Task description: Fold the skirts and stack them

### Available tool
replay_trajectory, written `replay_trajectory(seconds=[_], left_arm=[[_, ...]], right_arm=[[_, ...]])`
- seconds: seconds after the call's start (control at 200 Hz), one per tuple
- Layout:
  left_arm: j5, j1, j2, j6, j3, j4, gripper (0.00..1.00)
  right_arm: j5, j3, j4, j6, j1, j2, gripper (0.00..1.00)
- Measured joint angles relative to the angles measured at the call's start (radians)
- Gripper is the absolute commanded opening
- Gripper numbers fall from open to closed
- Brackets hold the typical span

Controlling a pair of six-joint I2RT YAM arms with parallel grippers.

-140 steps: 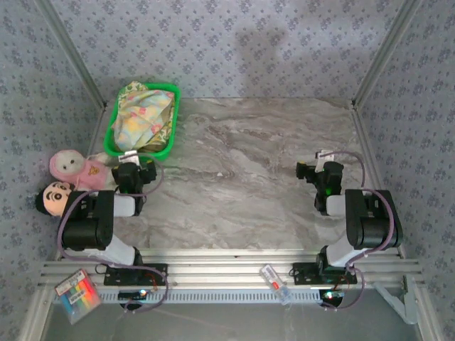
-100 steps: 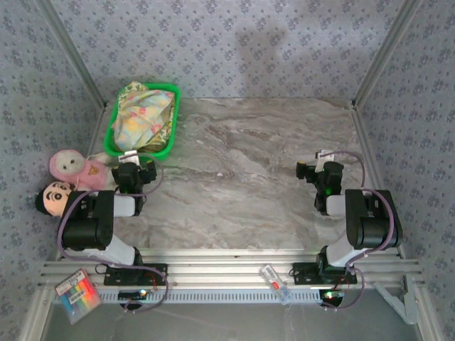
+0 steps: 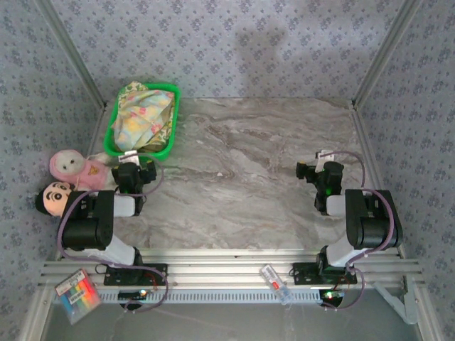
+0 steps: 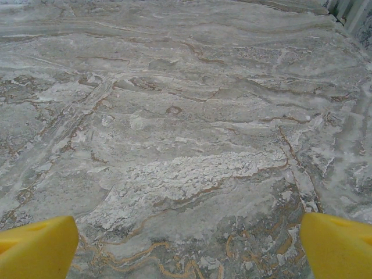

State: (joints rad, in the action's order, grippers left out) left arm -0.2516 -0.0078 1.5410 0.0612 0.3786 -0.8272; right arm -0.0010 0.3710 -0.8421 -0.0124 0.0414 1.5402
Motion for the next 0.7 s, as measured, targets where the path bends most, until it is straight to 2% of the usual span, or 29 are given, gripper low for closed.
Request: replay_trajectory(seconds=[0.585,0.7], left_arm=[[-0.003,-0.004,-0.003,0.0,0.0,0.0,1.0],[-0.011,-0.021,-0.11,0.001,0.0,0.106,1.0]], right_arm=[[-0.003,0.0,0.002,0.0,0.0,-0.003,1.0],[0.013,0.0,0.057,-0.002,-0.008,-0.073,1.0]])
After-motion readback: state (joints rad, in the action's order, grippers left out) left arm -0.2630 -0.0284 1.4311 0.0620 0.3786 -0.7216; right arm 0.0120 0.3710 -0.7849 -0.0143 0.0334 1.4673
